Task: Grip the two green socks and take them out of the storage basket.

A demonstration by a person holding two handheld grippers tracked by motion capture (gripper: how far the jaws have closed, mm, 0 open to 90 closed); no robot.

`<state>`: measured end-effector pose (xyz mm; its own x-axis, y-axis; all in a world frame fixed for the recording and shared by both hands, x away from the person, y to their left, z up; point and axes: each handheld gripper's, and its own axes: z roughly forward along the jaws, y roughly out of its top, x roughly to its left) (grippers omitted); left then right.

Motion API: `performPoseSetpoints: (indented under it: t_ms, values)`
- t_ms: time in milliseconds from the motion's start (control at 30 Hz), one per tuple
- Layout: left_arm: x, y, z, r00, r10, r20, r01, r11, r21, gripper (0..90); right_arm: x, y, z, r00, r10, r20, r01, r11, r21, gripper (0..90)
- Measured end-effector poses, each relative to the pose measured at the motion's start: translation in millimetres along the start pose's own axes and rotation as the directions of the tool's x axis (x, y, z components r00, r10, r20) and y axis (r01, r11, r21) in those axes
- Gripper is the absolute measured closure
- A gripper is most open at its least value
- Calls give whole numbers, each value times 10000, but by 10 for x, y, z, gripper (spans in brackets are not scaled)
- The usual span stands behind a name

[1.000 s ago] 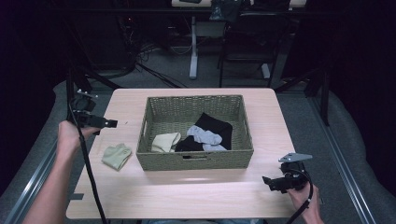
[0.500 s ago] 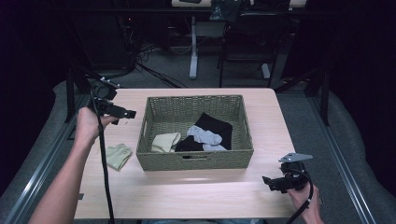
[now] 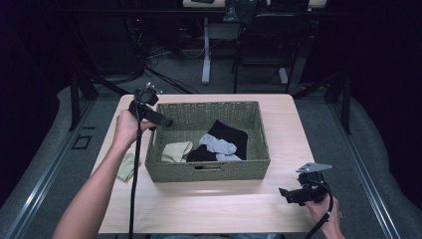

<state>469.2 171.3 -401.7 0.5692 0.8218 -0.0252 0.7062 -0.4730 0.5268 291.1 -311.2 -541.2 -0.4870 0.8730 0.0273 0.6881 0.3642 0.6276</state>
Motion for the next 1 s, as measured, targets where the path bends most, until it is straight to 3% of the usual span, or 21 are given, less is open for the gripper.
performPoseSetpoints:
  t_ms: [400,700,933,1000]
  values:
    - [-140,43,485,9983,234,537,-256,9988,418,45,-6,-1,6,10000,40,-48,-40,10000,-3,25]
    - [-231,28,832,9968,292,738,-352,9961,809,149,-11,-5,7,9999,43,-120,-43,10000,-34,27]
    - [-306,27,1033,9959,472,778,-573,9894,1333,240,-9,-3,6,10000,32,-91,-32,10000,-28,30]
    - [-339,25,1100,9954,625,727,-743,9822,1727,257,-8,-2,4,10000,24,-86,-24,10000,-24,30]
